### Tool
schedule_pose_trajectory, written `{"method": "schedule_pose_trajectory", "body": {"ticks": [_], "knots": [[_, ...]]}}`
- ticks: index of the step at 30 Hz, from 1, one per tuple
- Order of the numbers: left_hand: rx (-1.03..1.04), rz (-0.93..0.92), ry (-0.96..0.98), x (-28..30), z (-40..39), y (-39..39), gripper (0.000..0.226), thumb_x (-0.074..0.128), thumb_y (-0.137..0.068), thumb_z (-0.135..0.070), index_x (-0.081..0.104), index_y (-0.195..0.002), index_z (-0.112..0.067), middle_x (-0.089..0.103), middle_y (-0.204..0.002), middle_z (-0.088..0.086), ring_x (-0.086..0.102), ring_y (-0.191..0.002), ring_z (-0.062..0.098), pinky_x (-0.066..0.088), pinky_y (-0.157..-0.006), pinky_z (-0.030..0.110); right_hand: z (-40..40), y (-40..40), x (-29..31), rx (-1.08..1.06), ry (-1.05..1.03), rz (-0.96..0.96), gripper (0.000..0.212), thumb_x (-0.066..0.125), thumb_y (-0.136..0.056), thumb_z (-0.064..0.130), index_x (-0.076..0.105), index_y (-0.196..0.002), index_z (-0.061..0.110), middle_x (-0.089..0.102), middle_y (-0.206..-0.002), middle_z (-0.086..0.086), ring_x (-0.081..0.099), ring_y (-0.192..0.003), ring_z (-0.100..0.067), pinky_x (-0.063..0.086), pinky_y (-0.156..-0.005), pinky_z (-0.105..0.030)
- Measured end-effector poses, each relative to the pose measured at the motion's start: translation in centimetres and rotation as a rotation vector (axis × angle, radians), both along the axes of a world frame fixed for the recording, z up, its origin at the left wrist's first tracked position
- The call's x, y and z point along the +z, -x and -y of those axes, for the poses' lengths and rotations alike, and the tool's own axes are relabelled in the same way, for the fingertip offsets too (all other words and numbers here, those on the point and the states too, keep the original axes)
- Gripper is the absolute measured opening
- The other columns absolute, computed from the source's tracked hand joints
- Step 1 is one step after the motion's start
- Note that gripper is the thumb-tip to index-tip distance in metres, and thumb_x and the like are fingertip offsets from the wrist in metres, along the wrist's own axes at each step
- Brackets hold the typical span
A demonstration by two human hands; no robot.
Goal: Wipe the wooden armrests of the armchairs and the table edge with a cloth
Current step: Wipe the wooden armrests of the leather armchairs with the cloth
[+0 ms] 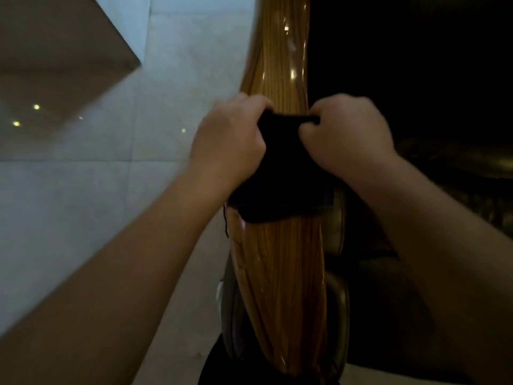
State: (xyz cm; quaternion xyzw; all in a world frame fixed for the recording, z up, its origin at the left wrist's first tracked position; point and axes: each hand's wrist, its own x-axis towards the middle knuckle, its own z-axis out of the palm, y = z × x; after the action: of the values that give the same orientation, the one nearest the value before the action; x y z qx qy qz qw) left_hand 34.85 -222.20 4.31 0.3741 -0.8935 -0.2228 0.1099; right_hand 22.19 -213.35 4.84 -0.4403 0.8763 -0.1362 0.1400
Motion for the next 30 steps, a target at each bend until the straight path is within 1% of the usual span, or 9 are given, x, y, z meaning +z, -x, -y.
{"method": "schedule_pose_trajectory", "body": {"ticks": [4, 7, 10, 12, 14, 17, 20, 23, 30], "knots": [[0.0, -0.009, 0.047, 0.0, 1.5, 1.0, 0.037, 0.042, -0.088, -0.007, 0.06, -0.119, -0.017, 0.06, -0.111, 0.007, 0.05, -0.105, 0.024, 0.04, -0.086, 0.033, 1.1, 1.0, 0.2, -0.015, 0.096, -0.022, 0.015, 0.052, -0.091, 0.031, 0.063, -0.093, 0.021, 0.058, -0.077, 0.004, 0.057, -0.065, -0.012, 0.053, -0.058, -0.031], [0.047, 0.004, 0.069, -0.2, 1.8, 1.5, 0.037, 0.043, -0.089, -0.009, 0.058, -0.123, -0.015, 0.058, -0.115, 0.009, 0.049, -0.107, 0.026, 0.041, -0.09, 0.039, 1.8, 1.1, -0.6, -0.025, 0.121, -0.095, 0.022, 0.054, -0.091, 0.032, 0.06, -0.108, 0.02, 0.058, -0.093, 0.002, 0.054, -0.077, -0.012, 0.046, -0.065, -0.027], [0.095, -0.025, 0.112, -0.7, 0.8, 1.6, 0.035, 0.046, -0.092, -0.016, 0.056, -0.125, -0.012, 0.056, -0.12, 0.01, 0.047, -0.111, 0.026, 0.04, -0.094, 0.04, 1.4, 0.5, -1.9, -0.042, 0.172, -0.132, 0.039, 0.051, -0.092, 0.031, 0.054, -0.127, 0.016, 0.058, -0.121, -0.007, 0.052, -0.106, -0.022, 0.042, -0.083, -0.034], [0.111, -0.016, 0.13, -1.3, -0.3, 1.6, 0.036, 0.045, -0.095, -0.022, 0.055, -0.128, -0.01, 0.053, -0.13, 0.012, 0.044, -0.122, 0.026, 0.036, -0.102, 0.042, 0.7, -0.3, -2.5, -0.051, 0.199, -0.153, 0.044, 0.046, -0.095, 0.032, 0.05, -0.134, 0.013, 0.051, -0.136, -0.012, 0.045, -0.124, -0.027, 0.04, -0.096, -0.038], [0.137, 0.015, 0.129, -2.1, -1.5, 1.4, 0.04, 0.041, -0.098, -0.025, 0.05, -0.133, -0.009, 0.046, -0.141, 0.012, 0.035, -0.134, 0.027, 0.028, -0.109, 0.046, 0.2, -1.2, -3.1, -0.056, 0.198, -0.154, 0.045, 0.041, -0.098, 0.033, 0.046, -0.137, 0.011, 0.044, -0.144, -0.015, 0.038, -0.132, -0.029, 0.036, -0.103, -0.042], [0.177, 0.03, 0.124, -3.3, -2.7, 1.3, 0.044, 0.035, -0.101, -0.028, 0.041, -0.14, -0.008, 0.035, -0.149, 0.013, 0.024, -0.141, 0.026, 0.022, -0.113, 0.046, -0.1, -2.5, -3.7, -0.016, 0.143, -0.119, 0.049, 0.03, -0.102, 0.033, 0.037, -0.143, 0.007, 0.032, -0.152, -0.018, 0.025, -0.141, -0.03, 0.027, -0.113, -0.044], [0.182, 0.063, 0.121, -4.2, -3.2, 1.4, 0.051, 0.026, -0.101, -0.032, 0.028, -0.145, -0.007, 0.024, -0.154, 0.014, 0.016, -0.143, 0.024, 0.017, -0.115, 0.044, -0.2, -3.4, -4.5, -0.028, 0.116, -0.089, 0.053, 0.025, -0.103, 0.033, 0.026, -0.147, 0.003, 0.021, -0.156, -0.018, 0.013, -0.146, -0.026, 0.017, -0.117, -0.042], [0.204, 0.067, 0.097, -4.8, -3.1, 1.6, 0.054, 0.021, -0.101, -0.036, 0.02, -0.147, -0.008, 0.017, -0.156, 0.011, 0.01, -0.144, 0.022, 0.013, -0.116, 0.046, -0.1, -3.7, -5.1, -0.1, 0.147, -0.036, 0.055, 0.026, -0.102, 0.035, 0.021, -0.148, 0.005, 0.018, -0.157, -0.015, 0.01, -0.146, -0.024, 0.013, -0.118, -0.042], [0.172, 0.111, 0.055, -4.9, -2.8, 1.7, 0.06, 0.018, -0.099, -0.041, 0.006, -0.149, -0.01, 0.004, -0.158, 0.009, -0.002, -0.145, 0.02, 0.009, -0.116, 0.046, 0.0, -3.6, -5.8, -0.103, 0.151, -0.017, 0.062, 0.011, -0.099, 0.042, 0.014, -0.15, 0.008, 0.013, -0.158, -0.011, 0.007, -0.146, -0.021, 0.011, -0.118, -0.042]]}}
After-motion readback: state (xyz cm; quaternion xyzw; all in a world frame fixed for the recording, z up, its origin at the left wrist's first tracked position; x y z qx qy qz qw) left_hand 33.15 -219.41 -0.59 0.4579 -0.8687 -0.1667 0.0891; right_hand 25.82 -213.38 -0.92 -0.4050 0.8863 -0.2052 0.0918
